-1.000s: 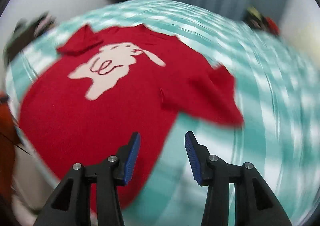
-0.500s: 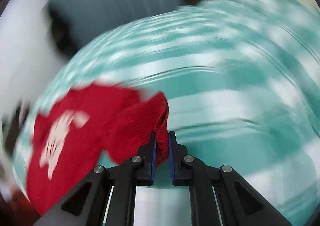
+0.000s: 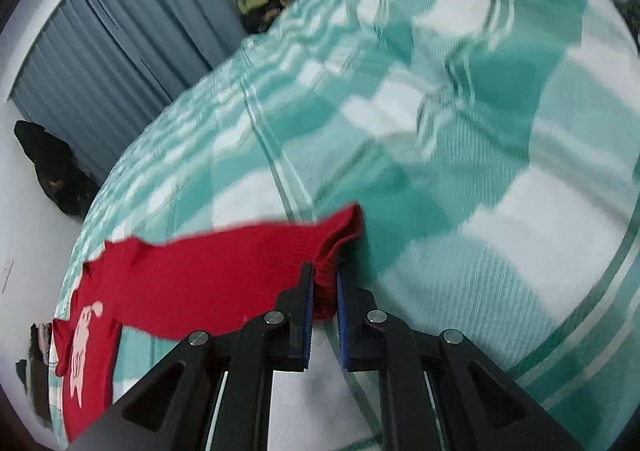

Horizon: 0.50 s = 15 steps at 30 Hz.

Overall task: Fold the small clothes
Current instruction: 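Grasp the sweater sleeve cuff with the right gripper and pull it outward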

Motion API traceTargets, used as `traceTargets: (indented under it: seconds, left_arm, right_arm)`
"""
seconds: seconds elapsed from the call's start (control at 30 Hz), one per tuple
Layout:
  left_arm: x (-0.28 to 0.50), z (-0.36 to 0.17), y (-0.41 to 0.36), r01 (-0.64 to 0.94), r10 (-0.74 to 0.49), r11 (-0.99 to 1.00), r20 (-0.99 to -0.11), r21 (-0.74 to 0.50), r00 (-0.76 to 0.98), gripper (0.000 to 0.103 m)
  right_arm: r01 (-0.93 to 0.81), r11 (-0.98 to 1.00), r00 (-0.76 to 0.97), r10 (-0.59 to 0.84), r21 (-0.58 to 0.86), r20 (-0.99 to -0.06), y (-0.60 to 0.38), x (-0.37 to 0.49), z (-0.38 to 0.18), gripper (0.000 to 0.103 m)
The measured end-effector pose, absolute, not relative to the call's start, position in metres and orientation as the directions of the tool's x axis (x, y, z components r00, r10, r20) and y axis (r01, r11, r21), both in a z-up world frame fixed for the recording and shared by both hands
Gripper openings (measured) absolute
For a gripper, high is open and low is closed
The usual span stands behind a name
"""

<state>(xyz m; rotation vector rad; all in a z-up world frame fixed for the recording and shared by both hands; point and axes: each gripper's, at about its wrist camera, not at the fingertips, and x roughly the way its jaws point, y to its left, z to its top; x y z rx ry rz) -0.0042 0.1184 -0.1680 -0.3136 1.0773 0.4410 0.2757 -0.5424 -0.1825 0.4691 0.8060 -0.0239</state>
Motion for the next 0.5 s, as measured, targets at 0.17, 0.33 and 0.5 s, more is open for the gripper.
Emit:
traceTargets:
  seconds: [0.17, 0.33, 0.5]
  left_arm:
    - [-0.004, -0.170, 0.121, -0.501, 0.187, 0.865, -0.900, -0.039, 0.393, 0.067]
    - [-0.003, -0.172, 0.121, -0.494, 0.183, 0.869, -0.903, -0.036, 0.389, 0.067]
    - [-0.001, -0.172, 0.119, -0.490, 0.183, 0.871, -0.904, -0.033, 0.387, 0.067]
  right_arm:
    - [0.360, 0.894, 0.581, 0.010, 0.268, -0.814, -0.570, 0.278, -0.198, 0.000]
    - [0.380, 0.867, 0.595, 0.038, 0.323, -0.803, -0.583, 0.257, -0.208, 0.000]
    - [0.328, 0.737, 0.658, 0.271, 0.591, -0.703, -0.591, 0.248, -0.201, 0.053]
